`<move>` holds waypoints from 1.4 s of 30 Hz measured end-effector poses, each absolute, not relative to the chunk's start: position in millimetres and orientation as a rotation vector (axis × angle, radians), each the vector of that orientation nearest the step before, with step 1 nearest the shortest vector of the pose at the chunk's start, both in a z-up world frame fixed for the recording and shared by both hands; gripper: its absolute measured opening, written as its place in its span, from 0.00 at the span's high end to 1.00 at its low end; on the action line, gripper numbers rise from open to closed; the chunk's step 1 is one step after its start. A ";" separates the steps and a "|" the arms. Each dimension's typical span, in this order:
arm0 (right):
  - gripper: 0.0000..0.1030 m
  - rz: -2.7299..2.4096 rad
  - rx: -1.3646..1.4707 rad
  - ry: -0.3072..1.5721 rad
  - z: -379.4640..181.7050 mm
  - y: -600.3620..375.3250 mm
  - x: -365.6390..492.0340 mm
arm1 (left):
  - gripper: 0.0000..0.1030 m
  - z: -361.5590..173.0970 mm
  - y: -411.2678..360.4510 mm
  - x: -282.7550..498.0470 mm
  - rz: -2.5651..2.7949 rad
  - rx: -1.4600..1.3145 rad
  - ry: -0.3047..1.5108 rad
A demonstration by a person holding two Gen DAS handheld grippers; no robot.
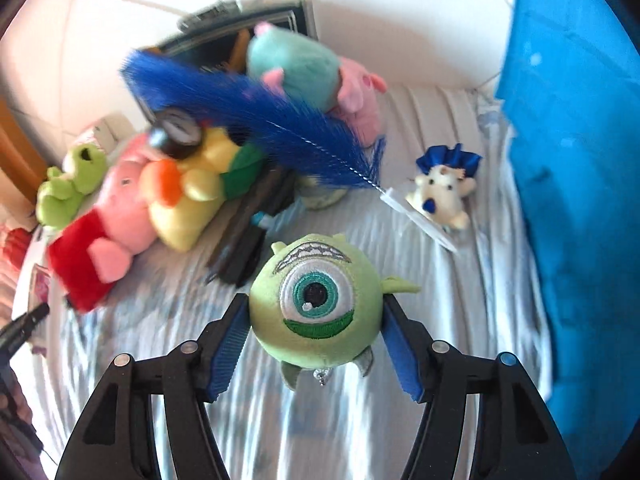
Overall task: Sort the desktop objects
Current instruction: 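Carry the box and green plush over the blue crate and open both tools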
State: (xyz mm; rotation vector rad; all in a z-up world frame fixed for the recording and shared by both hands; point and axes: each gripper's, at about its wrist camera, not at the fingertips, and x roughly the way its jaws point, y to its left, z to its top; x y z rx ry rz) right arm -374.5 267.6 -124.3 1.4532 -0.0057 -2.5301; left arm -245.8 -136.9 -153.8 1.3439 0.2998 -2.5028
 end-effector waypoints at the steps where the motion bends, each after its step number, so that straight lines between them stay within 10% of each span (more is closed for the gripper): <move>1: 0.37 -2.535 1.429 -0.005 -116.0 269.8 -365.6 | 0.83 -144.6 -123.0 -236.0 -2.523 1.336 0.292; 24: 0.37 -2.921 0.602 0.042 92.6 357.9 -102.8 | 0.83 31.8 95.9 -111.4 -3.142 0.990 0.072; 42: 0.37 -3.295 0.526 -0.063 121.2 559.2 -50.5 | 0.83 123.8 355.2 -114.5 -3.610 0.821 -0.171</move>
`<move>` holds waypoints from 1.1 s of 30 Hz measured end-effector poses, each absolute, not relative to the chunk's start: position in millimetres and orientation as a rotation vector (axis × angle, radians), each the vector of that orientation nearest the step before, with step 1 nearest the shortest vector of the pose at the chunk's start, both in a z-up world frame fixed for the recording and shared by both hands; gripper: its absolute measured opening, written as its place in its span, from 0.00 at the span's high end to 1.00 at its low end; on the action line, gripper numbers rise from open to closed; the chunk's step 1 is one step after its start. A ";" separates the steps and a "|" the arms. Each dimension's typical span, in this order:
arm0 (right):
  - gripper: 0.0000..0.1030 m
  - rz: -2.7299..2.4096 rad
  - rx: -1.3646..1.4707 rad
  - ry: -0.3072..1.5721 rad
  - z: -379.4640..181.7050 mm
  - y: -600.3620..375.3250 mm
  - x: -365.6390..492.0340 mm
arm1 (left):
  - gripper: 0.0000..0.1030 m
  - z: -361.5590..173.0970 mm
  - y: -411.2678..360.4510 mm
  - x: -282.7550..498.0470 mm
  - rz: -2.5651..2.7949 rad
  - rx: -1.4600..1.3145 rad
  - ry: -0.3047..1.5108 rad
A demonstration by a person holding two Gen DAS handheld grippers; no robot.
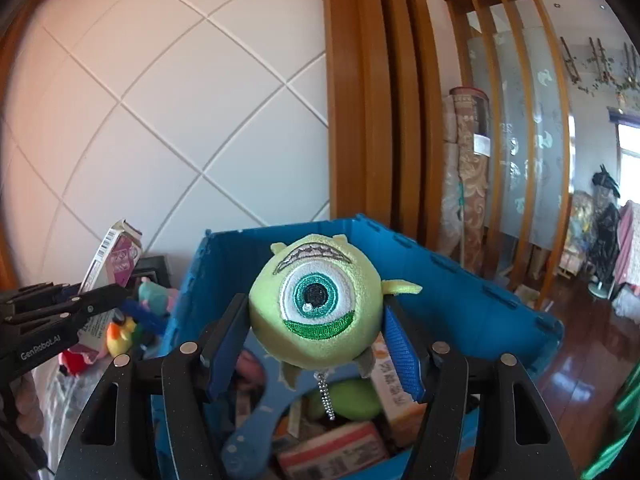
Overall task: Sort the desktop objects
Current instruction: 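Carry the box and green plush over the blue crate and open both tools, then move both tools back toward the bed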
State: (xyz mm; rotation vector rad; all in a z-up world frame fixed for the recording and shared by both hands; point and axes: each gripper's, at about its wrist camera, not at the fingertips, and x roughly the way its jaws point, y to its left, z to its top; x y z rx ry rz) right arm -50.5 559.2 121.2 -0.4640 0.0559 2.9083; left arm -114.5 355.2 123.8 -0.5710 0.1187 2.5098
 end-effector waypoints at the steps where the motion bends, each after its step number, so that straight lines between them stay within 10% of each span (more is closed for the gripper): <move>1: 0.37 2.896 -0.467 0.054 119.8 566.8 -50.1 | 0.83 124.4 368.0 -113.1 2.491 -0.570 0.137; 20: 0.36 2.766 -0.648 -0.061 75.4 624.4 -82.0 | 0.83 104.4 463.0 -106.3 2.367 -0.695 0.328; 24: 0.06 2.742 -0.663 -0.067 73.1 628.5 -84.1 | 0.83 106.0 463.2 -103.9 2.372 -0.676 0.318; 29: 0.00 2.753 -0.625 -0.080 78.4 625.6 -77.7 | 0.28 110.7 454.4 -95.8 2.443 -0.618 0.320; 33: 0.00 2.756 -0.615 -0.087 82.1 619.9 -73.7 | 0.28 117.5 435.3 -89.5 2.462 -0.565 0.276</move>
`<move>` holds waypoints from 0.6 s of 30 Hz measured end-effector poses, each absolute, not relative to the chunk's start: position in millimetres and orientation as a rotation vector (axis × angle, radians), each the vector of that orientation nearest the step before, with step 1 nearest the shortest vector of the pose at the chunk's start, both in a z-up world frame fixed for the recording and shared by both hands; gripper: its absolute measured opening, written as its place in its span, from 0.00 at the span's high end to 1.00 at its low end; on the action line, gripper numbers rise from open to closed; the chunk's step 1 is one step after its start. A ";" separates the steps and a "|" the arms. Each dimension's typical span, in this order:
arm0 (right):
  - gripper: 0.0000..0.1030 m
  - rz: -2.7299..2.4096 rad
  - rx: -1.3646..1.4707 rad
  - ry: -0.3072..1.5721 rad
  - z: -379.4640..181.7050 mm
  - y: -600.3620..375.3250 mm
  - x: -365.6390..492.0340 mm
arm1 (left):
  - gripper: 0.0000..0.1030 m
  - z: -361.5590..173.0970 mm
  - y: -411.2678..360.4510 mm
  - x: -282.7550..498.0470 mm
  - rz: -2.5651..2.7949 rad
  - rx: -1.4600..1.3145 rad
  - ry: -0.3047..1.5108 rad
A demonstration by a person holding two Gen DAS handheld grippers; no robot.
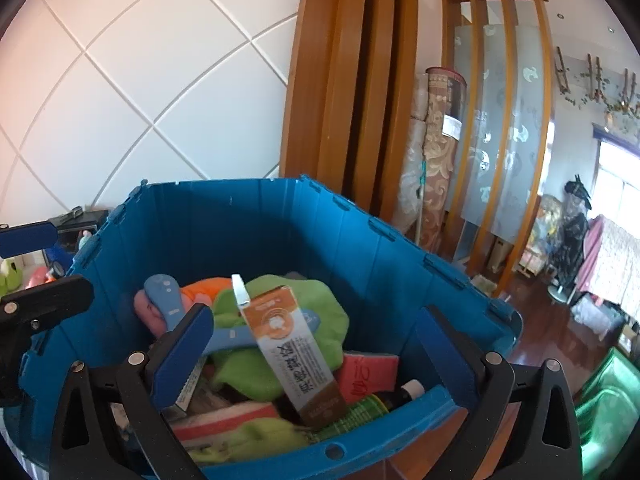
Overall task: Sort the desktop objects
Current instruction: 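Move both tools back toward the bed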
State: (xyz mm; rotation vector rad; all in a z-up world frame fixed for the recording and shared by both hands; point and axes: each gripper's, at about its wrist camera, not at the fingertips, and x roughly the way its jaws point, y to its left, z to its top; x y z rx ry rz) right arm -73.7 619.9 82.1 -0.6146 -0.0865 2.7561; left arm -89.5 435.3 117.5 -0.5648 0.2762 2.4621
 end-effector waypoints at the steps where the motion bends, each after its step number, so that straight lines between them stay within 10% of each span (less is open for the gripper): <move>1: 0.00 2.759 -0.613 -0.087 83.4 617.6 -73.1 | 0.28 118.3 428.3 -88.6 2.469 -0.560 0.265; 18: 0.00 3.097 -0.561 -0.059 134.4 451.8 -96.1 | 0.28 82.1 186.9 -127.8 2.764 -0.808 0.028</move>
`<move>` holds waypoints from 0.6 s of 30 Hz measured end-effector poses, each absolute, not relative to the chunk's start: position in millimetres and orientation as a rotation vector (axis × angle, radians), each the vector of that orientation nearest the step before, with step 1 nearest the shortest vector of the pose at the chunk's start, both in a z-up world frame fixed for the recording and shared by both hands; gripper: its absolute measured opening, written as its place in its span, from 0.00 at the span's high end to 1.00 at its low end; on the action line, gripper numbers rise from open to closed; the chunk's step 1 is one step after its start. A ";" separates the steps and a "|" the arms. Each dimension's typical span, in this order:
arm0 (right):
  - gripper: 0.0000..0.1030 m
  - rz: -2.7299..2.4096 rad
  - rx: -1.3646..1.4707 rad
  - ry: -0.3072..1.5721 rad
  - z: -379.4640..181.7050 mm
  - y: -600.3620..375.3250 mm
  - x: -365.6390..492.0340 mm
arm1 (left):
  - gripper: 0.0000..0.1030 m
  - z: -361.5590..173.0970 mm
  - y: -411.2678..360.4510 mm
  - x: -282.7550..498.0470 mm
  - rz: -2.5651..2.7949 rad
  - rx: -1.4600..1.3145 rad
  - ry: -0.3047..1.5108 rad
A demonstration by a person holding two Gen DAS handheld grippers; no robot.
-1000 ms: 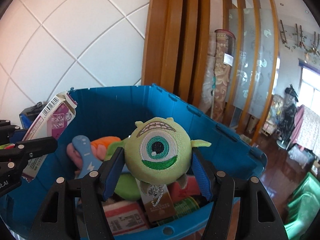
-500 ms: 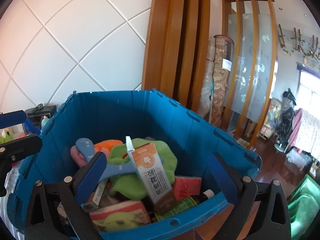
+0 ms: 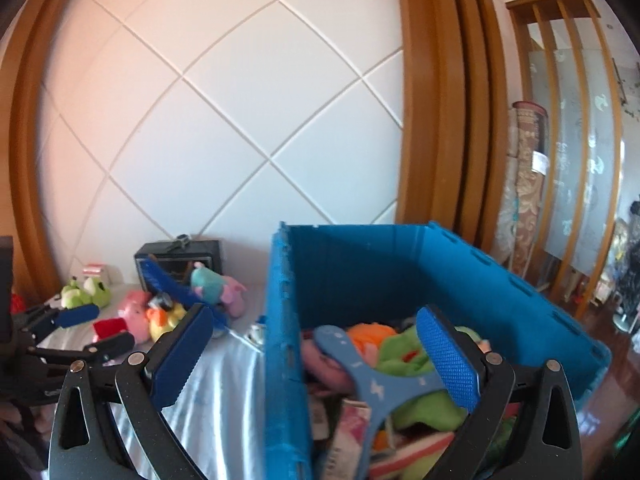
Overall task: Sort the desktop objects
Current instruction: 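Move both tools back toward the bed, then grasp the pink tissue pack with the left tool while the right grasps the teal-hatted pig plush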
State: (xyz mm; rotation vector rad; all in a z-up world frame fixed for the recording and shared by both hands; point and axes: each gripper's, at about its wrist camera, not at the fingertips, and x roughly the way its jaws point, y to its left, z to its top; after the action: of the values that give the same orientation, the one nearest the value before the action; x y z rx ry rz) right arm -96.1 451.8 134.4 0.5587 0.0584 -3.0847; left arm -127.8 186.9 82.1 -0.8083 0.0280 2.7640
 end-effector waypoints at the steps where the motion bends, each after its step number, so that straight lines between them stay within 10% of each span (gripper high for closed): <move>1: 0.00 -3.058 0.559 0.049 135.8 438.8 -102.8 | 0.28 76.4 169.1 -132.3 2.785 -0.833 0.013; 18: 0.00 -2.680 1.072 0.028 28.8 253.8 -410.1 | 0.28 -23.2 -97.0 -328.3 3.020 -1.332 -0.253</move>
State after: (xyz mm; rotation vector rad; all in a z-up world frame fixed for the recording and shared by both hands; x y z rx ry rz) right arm -410.1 253.8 28.8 1.0722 0.0283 -2.6797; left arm -328.3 -97.0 -23.2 -1.3317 -0.2527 3.0195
